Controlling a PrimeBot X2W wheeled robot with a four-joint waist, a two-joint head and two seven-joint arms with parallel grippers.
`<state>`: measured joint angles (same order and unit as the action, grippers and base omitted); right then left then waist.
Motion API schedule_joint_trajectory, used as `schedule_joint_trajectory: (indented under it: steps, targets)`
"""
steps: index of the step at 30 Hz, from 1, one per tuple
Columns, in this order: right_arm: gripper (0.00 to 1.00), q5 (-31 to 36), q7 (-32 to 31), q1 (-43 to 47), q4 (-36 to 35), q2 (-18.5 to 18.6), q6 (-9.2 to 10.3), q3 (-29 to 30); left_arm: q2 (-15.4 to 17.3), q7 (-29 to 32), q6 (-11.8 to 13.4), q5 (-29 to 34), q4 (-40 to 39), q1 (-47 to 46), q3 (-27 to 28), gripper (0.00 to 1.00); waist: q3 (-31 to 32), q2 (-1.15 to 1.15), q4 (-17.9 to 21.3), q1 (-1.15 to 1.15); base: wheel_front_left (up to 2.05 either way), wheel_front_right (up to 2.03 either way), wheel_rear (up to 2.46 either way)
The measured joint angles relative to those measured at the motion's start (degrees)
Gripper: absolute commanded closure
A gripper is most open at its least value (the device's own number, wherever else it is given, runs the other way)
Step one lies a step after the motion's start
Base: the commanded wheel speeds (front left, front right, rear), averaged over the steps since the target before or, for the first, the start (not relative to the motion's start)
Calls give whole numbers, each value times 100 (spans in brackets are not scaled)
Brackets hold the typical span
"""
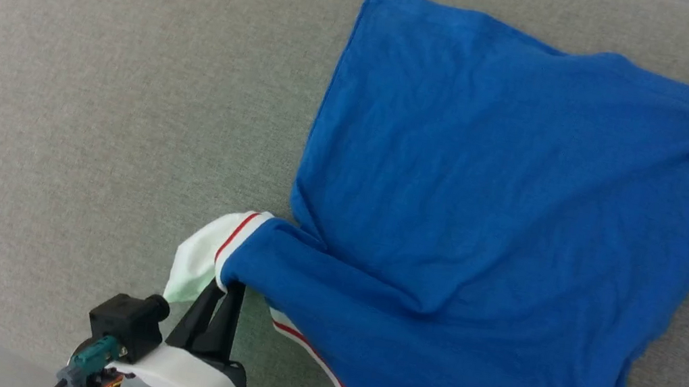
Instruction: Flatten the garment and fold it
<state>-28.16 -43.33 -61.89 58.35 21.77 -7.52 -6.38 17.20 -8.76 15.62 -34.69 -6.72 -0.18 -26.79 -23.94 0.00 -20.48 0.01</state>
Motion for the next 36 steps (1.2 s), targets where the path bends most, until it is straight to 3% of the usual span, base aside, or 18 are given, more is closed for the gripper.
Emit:
schedule_joint_trajectory:
  steps: [5,12,16,20,23,27,31,32,33,34,36]
  targets:
    - [100,-182,487,459,-1033,138,-1,-715,144,70,9,-11,51,38,60,100,294,0,166,0,0,0,0]
    - [100,-842,653,1763,-3131,1210,-2,-1391,431,213,100,-179,13,447,278,100,805,0,543,-1,0,0,0]
    - [100,-1006,554,3062,-4355,1777,-2,-1111,687,324,246,-214,-60,736,453,100,1054,0,879,-2,0,0,0]
    - [100,-999,352,4802,-5297,1969,-2,-226,803,422,337,-321,-137,948,557,100,1279,0,1247,-2,0,0,0]
    - [100,-821,34,6237,-5921,1641,-1,465,862,477,378,-383,-154,1066,615,100,1420,0,1520,-3,0,0,0]
    - [100,-598,-377,7904,-6618,591,-1,1105,918,545,416,-442,-101,1143,657,100,1561,0,1859,-3,0,0,0]
    - [100,-480,-605,8852,-7047,-393,-1,1470,972,587,417,-488,-24,1175,689,100,1675,0,2130,-3,0,0,0]
    - [89,-426,-630,8977,-7073,-572,-1,1519,979,601,417,-505,-7,1175,692,100,1699,0,2179,-2,0,0,0]
    - [64,-388,-655,9073,-7093,-728,-1,1541,983,608,417,-520,12,1176,701,100,1722,0,2225,-2,0,0,0]
    - [0,-409,-645,9123,-7101,-894,-1,1568,992,624,417,-520,32,1176,704,100,1744,0,2264,-2,0,0,0]
    - [0,-477,-441,9139,-7145,-1173,-1,1588,1002,627,416,-528,60,1176,710,100,1788,0,2323,-2,0,0,0]
